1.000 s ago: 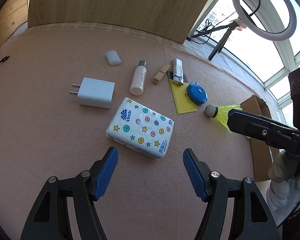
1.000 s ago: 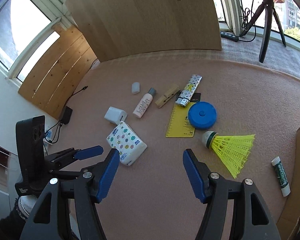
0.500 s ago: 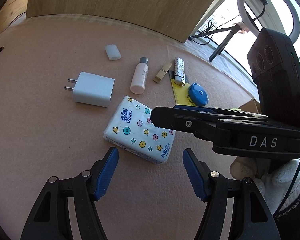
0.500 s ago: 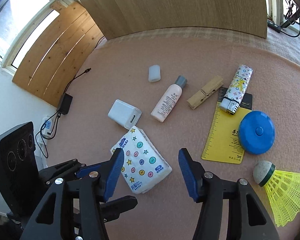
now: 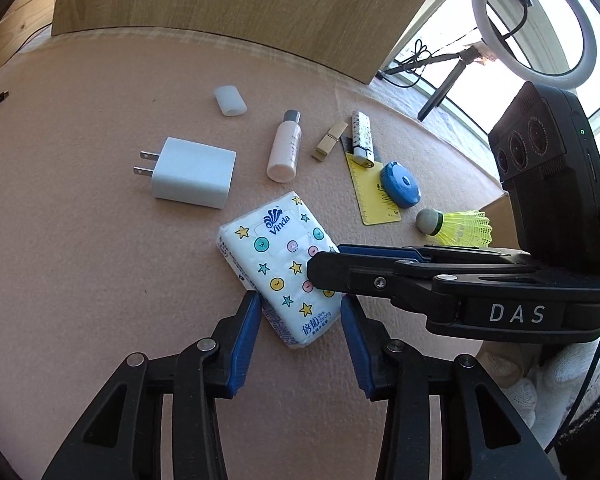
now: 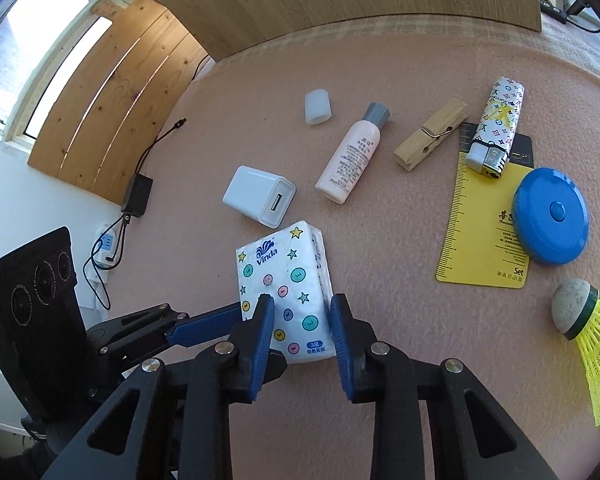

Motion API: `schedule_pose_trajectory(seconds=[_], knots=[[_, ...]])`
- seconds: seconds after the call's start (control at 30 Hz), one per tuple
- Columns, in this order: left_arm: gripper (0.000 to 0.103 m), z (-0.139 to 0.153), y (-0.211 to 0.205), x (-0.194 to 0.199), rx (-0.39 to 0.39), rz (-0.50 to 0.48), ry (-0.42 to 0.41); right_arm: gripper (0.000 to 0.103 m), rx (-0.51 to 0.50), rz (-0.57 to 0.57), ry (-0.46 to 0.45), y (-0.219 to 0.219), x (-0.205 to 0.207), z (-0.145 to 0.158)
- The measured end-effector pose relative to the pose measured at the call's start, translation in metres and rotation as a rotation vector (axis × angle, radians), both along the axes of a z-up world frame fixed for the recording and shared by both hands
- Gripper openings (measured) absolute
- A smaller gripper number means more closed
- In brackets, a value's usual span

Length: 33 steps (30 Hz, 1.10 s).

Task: Organize objects
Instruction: 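Move the left tool to the star-print tissue pack and grasp it, then carry the tissue pack into the box and open the left gripper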

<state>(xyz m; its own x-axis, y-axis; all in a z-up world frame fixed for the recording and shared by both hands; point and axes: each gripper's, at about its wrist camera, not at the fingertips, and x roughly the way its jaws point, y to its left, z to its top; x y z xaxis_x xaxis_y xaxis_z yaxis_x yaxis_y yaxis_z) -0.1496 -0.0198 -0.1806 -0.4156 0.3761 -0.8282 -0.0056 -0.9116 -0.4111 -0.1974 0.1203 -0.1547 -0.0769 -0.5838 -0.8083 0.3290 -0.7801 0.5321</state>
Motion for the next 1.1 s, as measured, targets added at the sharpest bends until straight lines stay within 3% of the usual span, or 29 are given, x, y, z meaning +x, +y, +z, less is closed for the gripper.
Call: schedule_pose_trajectory(seconds=[0.27, 0.47, 1.1], knots=[[0.044, 0.016, 0.020, 0.021, -0.021, -0.051, 0.035, 0.025, -0.023, -0.051, 0.018, 0.020, 0.020, 0.003], [0.044, 0.036, 0.052, 0.038, -0.030, -0.122, 0.071, 0.025, -0.064, -0.129, 0.058, 0.054, 0.052, 0.022], [0.044, 0.094, 0.213, 0.058, 0.001, -0.437, 0.193, 0.025, -0.042, -0.436, 0.199, 0.206, 0.144, 0.087]])
